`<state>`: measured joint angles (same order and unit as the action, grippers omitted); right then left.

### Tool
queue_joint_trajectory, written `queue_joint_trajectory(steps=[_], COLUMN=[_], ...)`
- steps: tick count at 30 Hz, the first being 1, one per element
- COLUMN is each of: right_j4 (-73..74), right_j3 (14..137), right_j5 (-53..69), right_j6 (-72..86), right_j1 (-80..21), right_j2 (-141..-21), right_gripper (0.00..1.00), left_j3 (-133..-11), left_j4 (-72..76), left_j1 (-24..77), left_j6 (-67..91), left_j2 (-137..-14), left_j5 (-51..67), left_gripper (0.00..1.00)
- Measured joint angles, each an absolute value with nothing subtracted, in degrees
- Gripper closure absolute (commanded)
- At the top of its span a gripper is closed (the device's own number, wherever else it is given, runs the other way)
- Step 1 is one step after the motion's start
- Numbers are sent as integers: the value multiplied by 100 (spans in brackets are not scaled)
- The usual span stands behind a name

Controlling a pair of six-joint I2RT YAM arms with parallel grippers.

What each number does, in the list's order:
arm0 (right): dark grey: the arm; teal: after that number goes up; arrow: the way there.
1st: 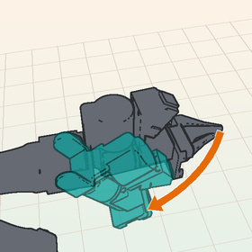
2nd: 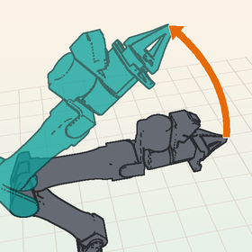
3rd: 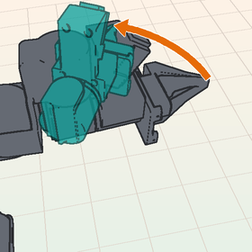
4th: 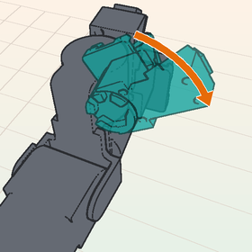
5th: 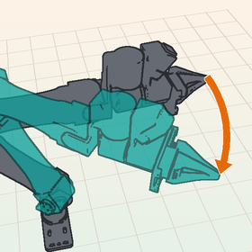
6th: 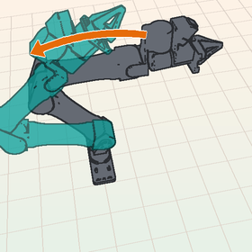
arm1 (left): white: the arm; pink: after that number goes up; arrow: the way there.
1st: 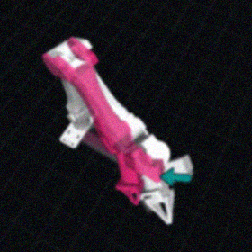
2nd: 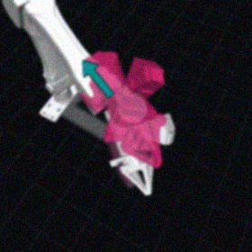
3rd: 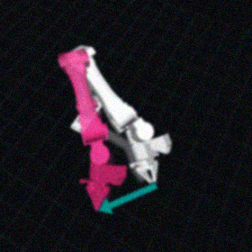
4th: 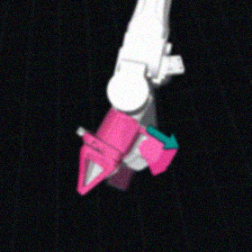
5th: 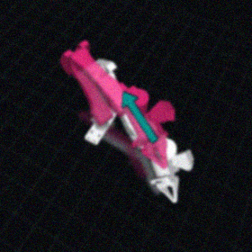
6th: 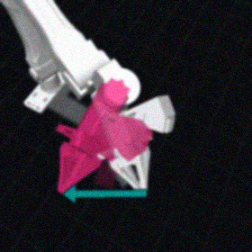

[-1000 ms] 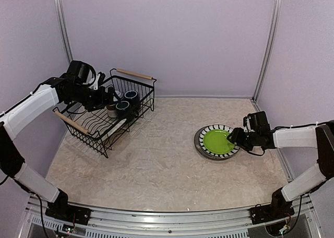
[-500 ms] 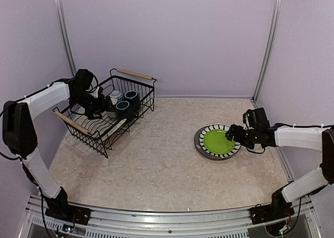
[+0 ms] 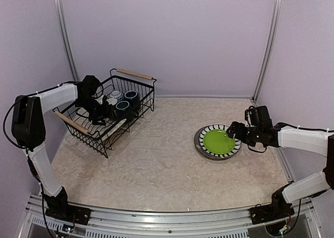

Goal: Unload the mixed dishes from the dish rack
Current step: Adjust the plate in the dish rack.

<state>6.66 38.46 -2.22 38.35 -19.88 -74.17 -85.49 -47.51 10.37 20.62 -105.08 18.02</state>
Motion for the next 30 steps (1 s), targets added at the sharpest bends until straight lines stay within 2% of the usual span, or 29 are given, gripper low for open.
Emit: queue_joint_trajectory(steps=[4,11,30], right_j4=[663,663,659], right_j3=[3841,3815,3776], right_j5=[-231,-224,-180], right_j6=[3835,3839,3859], right_j1=[-1988,-1988,-1988], right_j2=[-7306,-7271,-7260], right_gripper=[9,9,9], left_j3=[-8558,-8646,-8847], left_j4=[-4807,-4866,-5107], left_j1=[1048,1111,1153], left_j6=[2053,2029,2008], left_j2=[-10512,-10648,-10816], left_j5=[1802,1800,1566], left_gripper=[38,35,39])
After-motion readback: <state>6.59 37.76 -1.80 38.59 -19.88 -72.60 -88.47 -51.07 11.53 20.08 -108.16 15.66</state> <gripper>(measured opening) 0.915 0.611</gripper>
